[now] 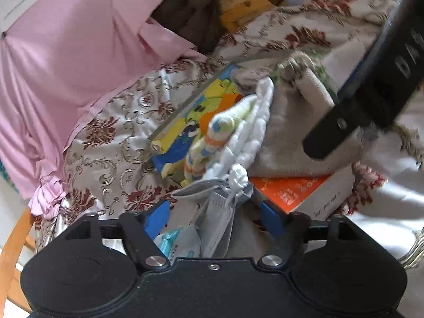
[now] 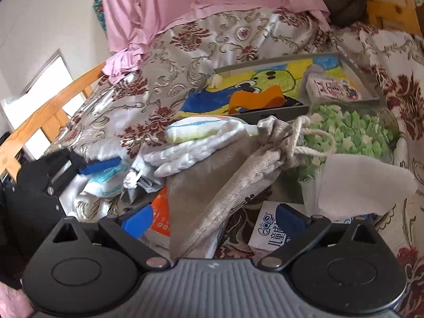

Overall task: Organize soft objects
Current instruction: 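Move the left gripper to the grey cloth and grasp it, then lift the grey cloth with the left gripper while the right gripper grasps the beige drawstring bag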

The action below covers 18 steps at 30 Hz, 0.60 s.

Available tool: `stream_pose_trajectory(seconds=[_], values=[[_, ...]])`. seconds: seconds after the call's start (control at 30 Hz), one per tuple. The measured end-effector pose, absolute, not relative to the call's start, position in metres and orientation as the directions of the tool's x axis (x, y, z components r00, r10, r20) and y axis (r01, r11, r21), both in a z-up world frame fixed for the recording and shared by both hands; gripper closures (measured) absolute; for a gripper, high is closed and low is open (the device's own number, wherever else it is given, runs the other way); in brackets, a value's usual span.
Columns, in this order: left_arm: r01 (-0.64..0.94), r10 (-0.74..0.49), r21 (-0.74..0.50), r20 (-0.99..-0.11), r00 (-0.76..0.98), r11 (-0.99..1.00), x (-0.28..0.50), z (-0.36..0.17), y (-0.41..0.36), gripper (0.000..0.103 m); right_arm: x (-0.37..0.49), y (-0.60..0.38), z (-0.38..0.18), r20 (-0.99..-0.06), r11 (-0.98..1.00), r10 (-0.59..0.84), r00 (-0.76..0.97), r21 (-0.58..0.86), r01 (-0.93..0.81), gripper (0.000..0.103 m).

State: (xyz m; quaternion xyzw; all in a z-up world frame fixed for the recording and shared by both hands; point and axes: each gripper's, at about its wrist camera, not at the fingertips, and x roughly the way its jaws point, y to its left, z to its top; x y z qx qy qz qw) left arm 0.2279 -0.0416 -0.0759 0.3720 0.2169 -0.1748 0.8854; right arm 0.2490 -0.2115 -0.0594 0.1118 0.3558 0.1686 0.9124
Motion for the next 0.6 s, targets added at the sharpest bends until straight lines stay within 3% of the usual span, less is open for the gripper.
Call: stream_pose_trajectory(seconds=[0.1,0.37,0.53,0.6], values=[[0.494,-0.138,0.593,-0.543,0.829,0.635,0.235,-0.083,-0.042,0.049,0.254,-0.213,-0.061,-0.607,0.915,0.388,0.694,0.343,-0.212,0.003],[0.476,-0.130,0.639,-0.511,0.850,0.604,0.241,-0.094,-0.044,0.068,0.262,-0.211,-0.063,-0.614,0.909,0.395,0.683,0.369,-0.194,0.011],[0.451,-0.110,0.661,-0.490,0.865,0.600,0.240,-0.092,-0.044,0.087,0.259,-0.211,-0.061,-0.618,0.919,0.374,0.692,0.346,-0.188,0.024],[0.440,-0.100,0.665,-0.485,0.869,0.603,0.239,-0.088,-0.045,0.087,0.259,-0.212,-0.063,-0.623,0.919,0.374,0.687,0.351,-0.182,0.030]])
